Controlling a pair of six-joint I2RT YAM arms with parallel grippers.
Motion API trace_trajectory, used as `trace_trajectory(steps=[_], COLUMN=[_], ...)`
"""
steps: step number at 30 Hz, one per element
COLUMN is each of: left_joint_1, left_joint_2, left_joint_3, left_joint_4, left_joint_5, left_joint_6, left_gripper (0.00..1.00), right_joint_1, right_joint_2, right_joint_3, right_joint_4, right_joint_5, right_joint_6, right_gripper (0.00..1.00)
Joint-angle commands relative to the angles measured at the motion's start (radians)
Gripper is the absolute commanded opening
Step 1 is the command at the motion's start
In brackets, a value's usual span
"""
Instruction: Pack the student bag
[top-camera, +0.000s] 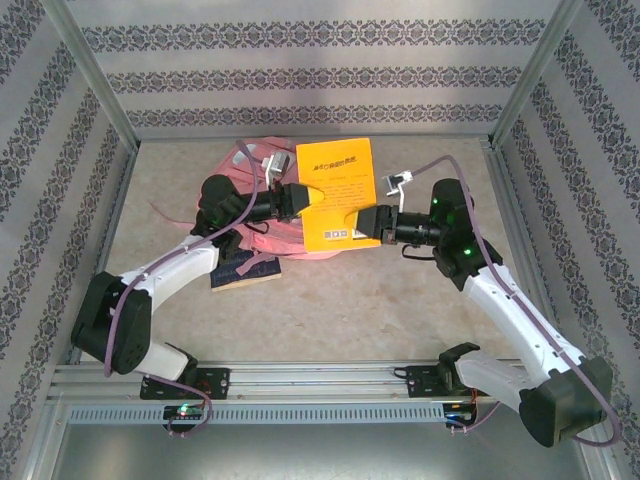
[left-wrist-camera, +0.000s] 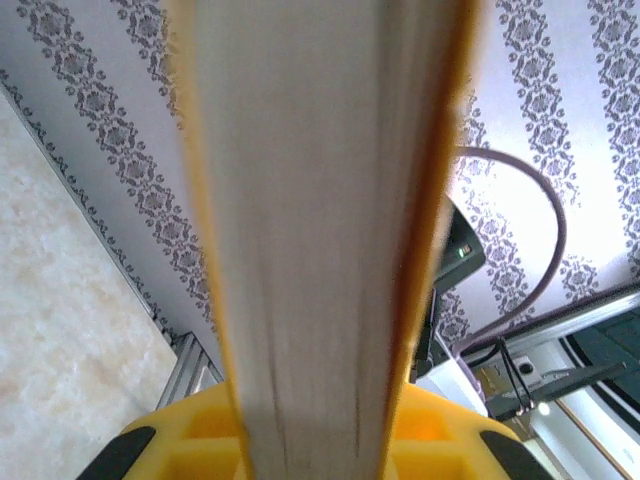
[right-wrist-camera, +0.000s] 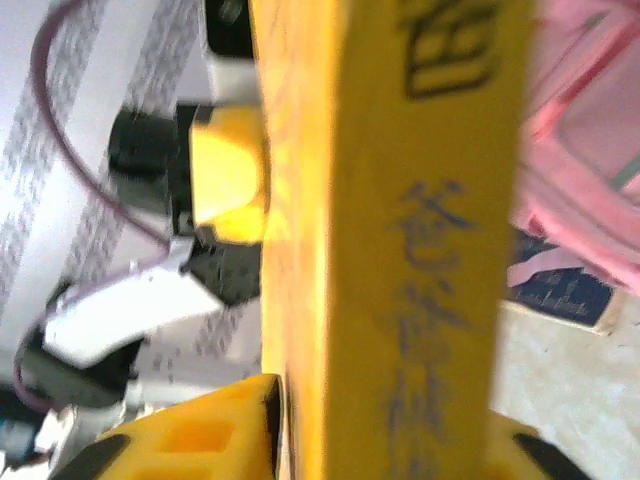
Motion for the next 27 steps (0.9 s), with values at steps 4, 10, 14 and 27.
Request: trace_trajectory(steps=[4,10,14,27], left_joint_1=[0.015,-0.004,-0.043,-0.101], left_joint_2=[-0.003,-0.016,-0.037,-0.053], left_joint_3=[0.121,0.177,0.162,0.168], left_joint_4=[0.036,-0.01,0.006,0.007], left_joint_5=[-0.227,-0.487,-0.642,-0.732], left_joint_6=[0.029,0.035,0.05,0.051], left_gripper=[0.0,0.0,0.0,0.0], right_joint_1=[0.023,0.121,0.167,0.267], right_joint_2=[-0.07,-0.038,0.031,0.201], right_joint_3=[-0.068,-0.114,-0.065,0.052], right_joint_4=[0.27,0.565,0.624,0.686], right_joint_5=[0.392,0.685,0.773,0.922], right_joint_6=[0.066,0.16,0.215,0.313], right_gripper=[0.53,0.62,0.64,0.65])
